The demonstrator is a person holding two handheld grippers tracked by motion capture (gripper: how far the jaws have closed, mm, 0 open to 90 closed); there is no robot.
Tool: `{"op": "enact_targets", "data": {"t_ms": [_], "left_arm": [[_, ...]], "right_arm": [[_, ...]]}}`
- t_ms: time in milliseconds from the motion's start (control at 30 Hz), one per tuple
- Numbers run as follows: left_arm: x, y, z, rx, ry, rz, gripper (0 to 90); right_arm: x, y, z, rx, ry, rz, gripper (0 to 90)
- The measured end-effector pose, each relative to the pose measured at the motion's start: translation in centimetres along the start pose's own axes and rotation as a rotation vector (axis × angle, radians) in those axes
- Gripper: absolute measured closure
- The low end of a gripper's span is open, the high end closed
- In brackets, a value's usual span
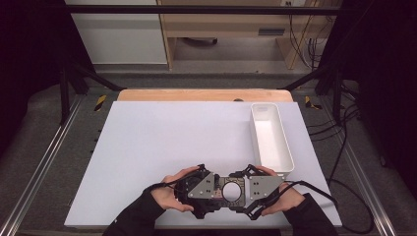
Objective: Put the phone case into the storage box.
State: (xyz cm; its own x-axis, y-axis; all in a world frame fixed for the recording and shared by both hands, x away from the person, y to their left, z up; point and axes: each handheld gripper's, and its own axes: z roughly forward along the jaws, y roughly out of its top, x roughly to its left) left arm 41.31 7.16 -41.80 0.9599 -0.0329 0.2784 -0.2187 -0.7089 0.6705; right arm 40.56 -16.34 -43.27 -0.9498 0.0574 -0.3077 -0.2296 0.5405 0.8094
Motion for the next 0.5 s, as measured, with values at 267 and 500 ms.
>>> {"op": "enact_targets", "data": {"t_ms": [267,500], "left_arm": [[0.10,-0.09,-0.06,0.004,-0.004,-0.006,11.5],[0.14,-0.12,-0.04,0.008,-0.010,-0.012,11.4]], "right_arm": [[-0.15,-0.09,0.14,-0.009,0.004,-0.002,11.7],[-0.21,-0.10,0.20,-0.008,0.011,0.006,12.0]]}}
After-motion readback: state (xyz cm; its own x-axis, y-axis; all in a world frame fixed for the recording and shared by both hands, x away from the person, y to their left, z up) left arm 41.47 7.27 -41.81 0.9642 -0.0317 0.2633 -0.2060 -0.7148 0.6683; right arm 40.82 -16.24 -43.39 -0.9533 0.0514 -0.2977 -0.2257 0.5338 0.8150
